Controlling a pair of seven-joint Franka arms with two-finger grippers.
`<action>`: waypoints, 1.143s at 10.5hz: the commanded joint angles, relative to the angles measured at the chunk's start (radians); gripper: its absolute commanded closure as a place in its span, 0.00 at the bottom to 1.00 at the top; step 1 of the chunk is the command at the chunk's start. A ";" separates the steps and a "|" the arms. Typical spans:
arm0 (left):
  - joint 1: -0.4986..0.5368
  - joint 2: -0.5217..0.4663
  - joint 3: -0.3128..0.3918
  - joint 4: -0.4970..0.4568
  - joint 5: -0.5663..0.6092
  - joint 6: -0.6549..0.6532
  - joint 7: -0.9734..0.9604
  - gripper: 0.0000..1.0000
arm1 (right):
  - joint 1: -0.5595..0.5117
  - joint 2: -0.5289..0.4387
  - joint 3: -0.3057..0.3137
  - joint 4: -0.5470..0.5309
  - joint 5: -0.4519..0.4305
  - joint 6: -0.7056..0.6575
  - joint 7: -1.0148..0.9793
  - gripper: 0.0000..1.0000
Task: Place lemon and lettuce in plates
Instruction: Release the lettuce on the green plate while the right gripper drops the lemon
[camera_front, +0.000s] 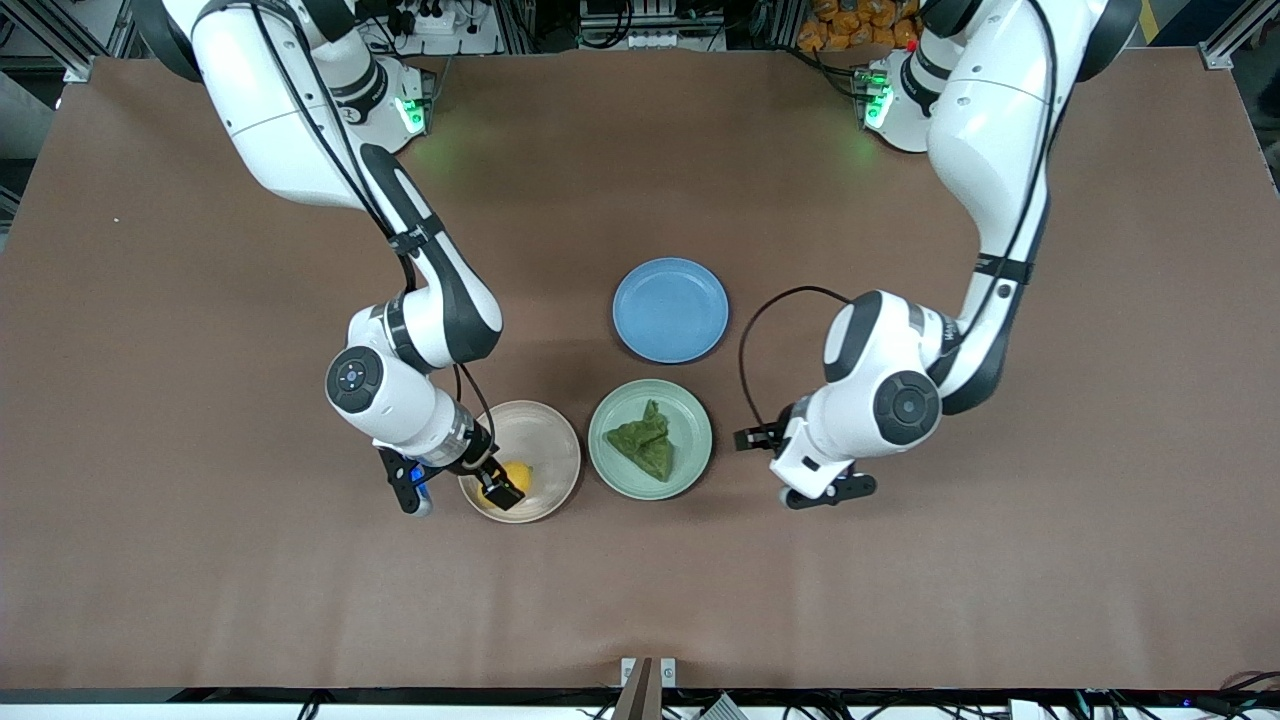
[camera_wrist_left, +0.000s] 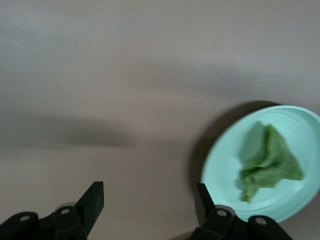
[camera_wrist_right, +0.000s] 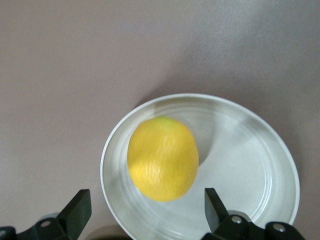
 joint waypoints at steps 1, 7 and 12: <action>0.094 -0.047 -0.002 -0.030 0.061 -0.083 0.131 0.00 | -0.018 0.003 -0.010 0.016 -0.071 -0.026 -0.019 0.00; 0.238 -0.078 -0.002 -0.033 0.197 -0.125 0.225 0.00 | -0.214 -0.144 -0.007 -0.145 -0.204 -0.212 -0.673 0.00; 0.242 -0.119 0.031 -0.034 0.197 -0.128 0.226 0.00 | -0.270 -0.305 -0.008 -0.355 -0.234 -0.141 -0.844 0.00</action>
